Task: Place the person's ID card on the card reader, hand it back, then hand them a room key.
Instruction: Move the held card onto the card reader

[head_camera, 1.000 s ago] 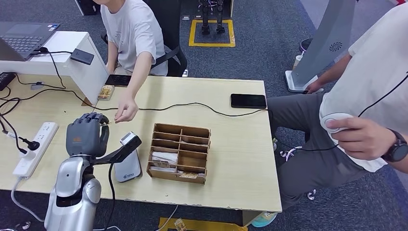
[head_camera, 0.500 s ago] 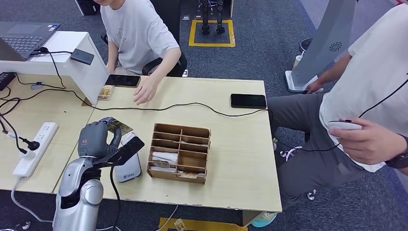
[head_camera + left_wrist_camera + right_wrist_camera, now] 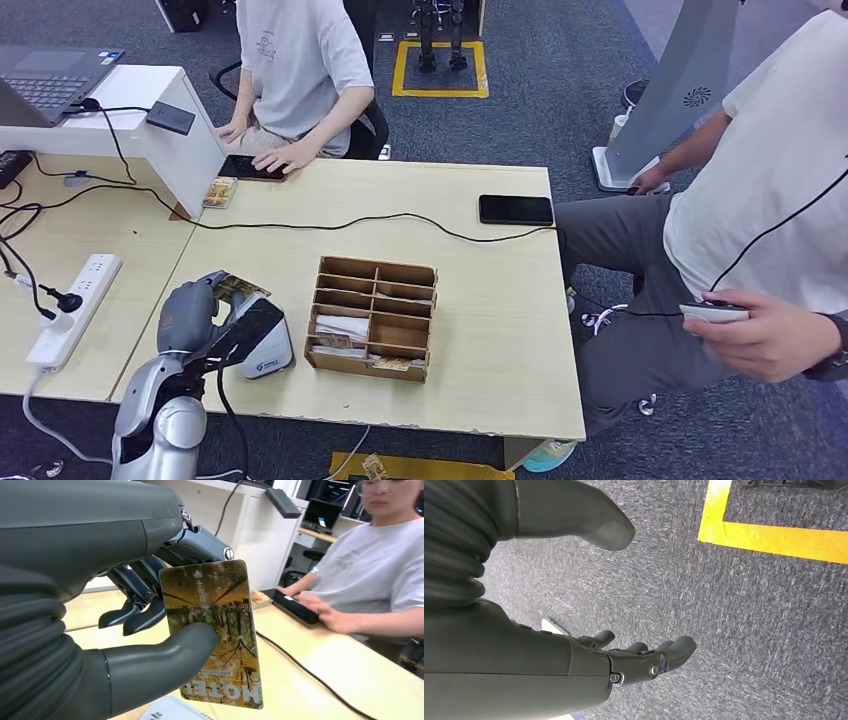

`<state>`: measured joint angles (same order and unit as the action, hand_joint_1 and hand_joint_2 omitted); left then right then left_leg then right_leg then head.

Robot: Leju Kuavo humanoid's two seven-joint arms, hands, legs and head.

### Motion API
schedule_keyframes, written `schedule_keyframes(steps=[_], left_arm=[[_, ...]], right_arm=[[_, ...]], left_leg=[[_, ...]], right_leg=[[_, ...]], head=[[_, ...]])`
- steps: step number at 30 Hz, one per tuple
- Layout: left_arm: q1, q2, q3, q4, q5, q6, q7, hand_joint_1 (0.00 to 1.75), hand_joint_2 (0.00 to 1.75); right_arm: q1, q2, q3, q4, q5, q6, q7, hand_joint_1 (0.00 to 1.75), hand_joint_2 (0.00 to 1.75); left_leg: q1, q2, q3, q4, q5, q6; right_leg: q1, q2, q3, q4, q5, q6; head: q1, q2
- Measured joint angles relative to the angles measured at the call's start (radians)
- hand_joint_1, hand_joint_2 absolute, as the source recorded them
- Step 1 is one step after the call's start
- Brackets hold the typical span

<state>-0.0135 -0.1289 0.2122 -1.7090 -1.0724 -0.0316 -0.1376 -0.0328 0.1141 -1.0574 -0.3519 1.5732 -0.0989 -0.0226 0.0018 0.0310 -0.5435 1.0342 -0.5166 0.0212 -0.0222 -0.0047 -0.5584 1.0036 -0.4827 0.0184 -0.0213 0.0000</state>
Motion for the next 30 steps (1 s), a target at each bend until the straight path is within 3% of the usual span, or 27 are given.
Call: schedule_keyframes(steps=[11,30], left_arm=[[0.045,-0.031,0.061,-0.002,-0.011,0.004,-0.006,1.75,1.75],[0.051,-0.096,0.06,0.0,-0.079,0.009,0.014,1.75,1.75]], right_arm=[[0.0,0.0,0.0,-0.001,0.0,-0.004,-0.008,0.0,1.75],[-0.001,-0.001,0.015,-0.001,0.0,-0.004,0.0,0.0,1.75]], left_leg=[[0.0,0.0,0.0,0.0,0.0,0.0],[0.0,0.0,0.0,0.0,0.0,0.0]], right_leg=[[0.0,0.0,0.0,0.0,0.0,0.0],[0.0,0.0,0.0,0.0,0.0,0.0]], head=[[0.0,0.0],[0.0,0.0]])
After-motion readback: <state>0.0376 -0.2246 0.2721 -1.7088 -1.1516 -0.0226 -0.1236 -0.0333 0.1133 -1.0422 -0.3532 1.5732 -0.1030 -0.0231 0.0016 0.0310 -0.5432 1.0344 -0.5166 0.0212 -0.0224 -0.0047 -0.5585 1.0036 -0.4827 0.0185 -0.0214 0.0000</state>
